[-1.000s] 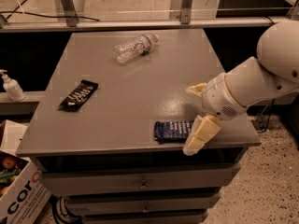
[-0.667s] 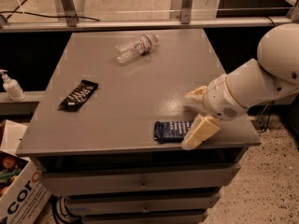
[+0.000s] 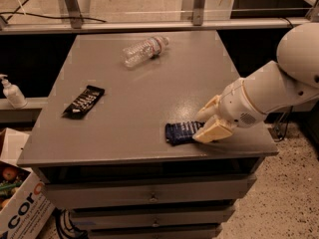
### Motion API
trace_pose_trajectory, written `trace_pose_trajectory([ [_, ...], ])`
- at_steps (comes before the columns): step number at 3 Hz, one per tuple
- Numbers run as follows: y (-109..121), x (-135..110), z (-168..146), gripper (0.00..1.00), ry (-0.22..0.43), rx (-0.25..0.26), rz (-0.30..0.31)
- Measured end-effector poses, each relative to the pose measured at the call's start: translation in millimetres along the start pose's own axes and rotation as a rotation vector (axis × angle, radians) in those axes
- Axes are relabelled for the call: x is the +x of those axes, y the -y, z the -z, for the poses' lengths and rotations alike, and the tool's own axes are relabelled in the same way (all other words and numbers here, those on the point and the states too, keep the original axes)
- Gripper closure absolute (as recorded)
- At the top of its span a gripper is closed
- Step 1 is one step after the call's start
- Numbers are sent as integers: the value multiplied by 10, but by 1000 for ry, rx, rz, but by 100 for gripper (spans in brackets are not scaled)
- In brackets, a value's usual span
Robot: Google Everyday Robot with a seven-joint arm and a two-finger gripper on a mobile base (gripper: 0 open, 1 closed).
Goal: Pick rxbar blueberry
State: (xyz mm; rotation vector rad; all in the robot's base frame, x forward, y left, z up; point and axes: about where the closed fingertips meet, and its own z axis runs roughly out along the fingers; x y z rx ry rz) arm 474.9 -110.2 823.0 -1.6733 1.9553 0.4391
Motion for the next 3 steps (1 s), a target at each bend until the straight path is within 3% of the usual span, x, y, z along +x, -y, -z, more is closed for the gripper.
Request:
trace_pose_trajectory([
  [1, -71, 76, 19, 88, -12, -7, -11],
  [2, -103, 89, 75, 100, -14, -3, -16],
  [3, -102, -69, 193, 100, 8, 9, -1],
])
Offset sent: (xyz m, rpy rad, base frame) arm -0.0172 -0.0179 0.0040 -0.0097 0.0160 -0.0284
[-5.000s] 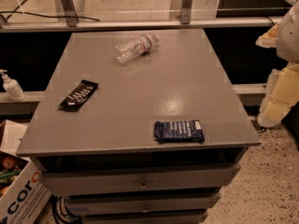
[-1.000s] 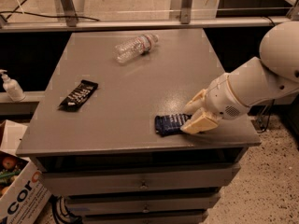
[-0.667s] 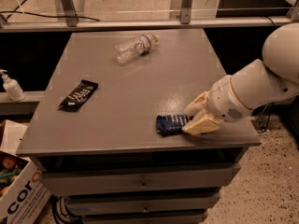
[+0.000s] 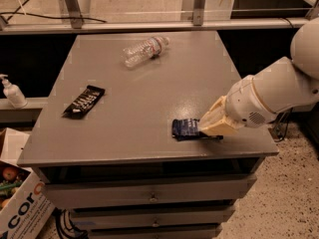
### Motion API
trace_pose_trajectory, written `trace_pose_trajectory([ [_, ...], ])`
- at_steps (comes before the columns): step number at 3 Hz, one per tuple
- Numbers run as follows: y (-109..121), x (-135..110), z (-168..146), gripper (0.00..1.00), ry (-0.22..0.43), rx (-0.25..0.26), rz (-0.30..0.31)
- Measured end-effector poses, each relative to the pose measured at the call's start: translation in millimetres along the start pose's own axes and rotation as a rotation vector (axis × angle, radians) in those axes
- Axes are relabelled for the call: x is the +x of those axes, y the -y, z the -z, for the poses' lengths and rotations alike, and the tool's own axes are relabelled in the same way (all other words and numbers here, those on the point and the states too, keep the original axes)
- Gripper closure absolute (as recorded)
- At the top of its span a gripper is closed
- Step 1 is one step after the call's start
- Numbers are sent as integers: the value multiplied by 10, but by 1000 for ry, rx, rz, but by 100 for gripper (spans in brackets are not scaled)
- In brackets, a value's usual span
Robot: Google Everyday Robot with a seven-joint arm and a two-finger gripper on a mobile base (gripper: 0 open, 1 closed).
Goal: Pick rxbar blueberry
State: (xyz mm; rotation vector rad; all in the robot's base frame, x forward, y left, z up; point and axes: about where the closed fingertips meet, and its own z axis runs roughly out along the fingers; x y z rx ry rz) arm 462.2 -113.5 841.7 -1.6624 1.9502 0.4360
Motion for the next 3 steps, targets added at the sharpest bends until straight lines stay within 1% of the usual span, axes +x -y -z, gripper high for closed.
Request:
trace_pose_trajectory([
  [1, 53, -306, 193, 100, 38, 25, 31],
  [2, 104, -683, 403, 100, 76, 54, 75],
  [3, 76, -758, 419, 82, 57, 55, 81],
])
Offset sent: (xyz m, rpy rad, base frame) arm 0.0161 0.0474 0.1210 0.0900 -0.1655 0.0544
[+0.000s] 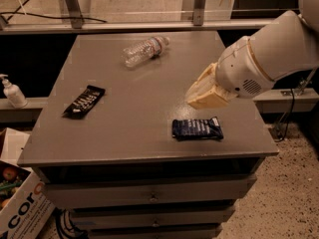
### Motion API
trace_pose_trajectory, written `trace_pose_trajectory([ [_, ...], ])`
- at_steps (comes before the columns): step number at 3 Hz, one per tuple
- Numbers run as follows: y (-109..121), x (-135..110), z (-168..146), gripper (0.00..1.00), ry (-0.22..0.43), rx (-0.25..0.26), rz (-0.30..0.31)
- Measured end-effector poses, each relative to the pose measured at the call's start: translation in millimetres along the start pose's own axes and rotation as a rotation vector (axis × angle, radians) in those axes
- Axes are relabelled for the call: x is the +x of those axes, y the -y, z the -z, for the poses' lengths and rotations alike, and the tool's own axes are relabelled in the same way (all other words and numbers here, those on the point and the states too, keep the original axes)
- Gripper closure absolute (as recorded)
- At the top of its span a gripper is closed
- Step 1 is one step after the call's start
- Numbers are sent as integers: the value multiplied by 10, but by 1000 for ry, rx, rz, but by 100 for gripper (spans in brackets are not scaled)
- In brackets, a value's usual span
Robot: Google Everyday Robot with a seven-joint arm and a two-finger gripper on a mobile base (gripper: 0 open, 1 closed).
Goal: Pick rxbar blueberry
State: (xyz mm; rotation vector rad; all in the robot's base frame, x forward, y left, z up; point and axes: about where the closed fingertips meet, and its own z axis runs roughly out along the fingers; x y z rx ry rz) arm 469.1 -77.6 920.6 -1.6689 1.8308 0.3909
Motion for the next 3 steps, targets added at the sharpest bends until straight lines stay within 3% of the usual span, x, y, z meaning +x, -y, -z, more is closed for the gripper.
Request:
trace_pose_trajectory([
  [3, -10, 384, -278, 12, -104, -21, -27],
])
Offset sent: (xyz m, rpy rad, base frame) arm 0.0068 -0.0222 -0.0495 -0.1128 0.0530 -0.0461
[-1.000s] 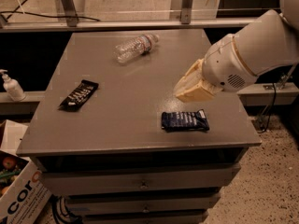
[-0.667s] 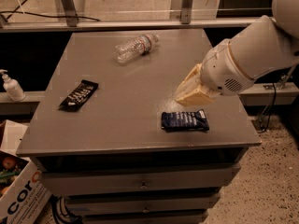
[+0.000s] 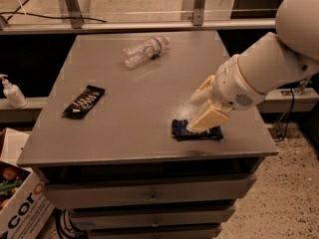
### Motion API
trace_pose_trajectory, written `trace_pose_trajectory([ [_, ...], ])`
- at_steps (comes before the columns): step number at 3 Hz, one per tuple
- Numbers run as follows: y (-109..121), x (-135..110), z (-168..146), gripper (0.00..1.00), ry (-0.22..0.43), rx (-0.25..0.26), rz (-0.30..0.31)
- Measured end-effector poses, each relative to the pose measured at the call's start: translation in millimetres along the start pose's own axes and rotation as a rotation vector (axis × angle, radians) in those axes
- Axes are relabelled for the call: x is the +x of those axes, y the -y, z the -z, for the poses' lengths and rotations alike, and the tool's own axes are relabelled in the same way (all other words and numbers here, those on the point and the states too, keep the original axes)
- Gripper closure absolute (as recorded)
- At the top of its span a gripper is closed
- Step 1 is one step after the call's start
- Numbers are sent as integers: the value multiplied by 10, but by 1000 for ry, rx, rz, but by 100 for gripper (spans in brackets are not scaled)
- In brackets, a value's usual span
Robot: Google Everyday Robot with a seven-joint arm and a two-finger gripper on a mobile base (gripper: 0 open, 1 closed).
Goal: Pick rxbar blueberry
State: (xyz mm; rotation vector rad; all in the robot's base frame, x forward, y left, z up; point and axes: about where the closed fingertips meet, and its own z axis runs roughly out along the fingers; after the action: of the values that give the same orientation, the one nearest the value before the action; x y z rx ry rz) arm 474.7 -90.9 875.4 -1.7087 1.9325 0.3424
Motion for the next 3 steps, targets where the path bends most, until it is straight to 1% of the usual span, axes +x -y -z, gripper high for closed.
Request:
trace_pose_trajectory([
  [1, 0, 116, -112, 0, -16, -15, -11],
  [3, 20, 336, -352, 0, -45, -38, -27],
])
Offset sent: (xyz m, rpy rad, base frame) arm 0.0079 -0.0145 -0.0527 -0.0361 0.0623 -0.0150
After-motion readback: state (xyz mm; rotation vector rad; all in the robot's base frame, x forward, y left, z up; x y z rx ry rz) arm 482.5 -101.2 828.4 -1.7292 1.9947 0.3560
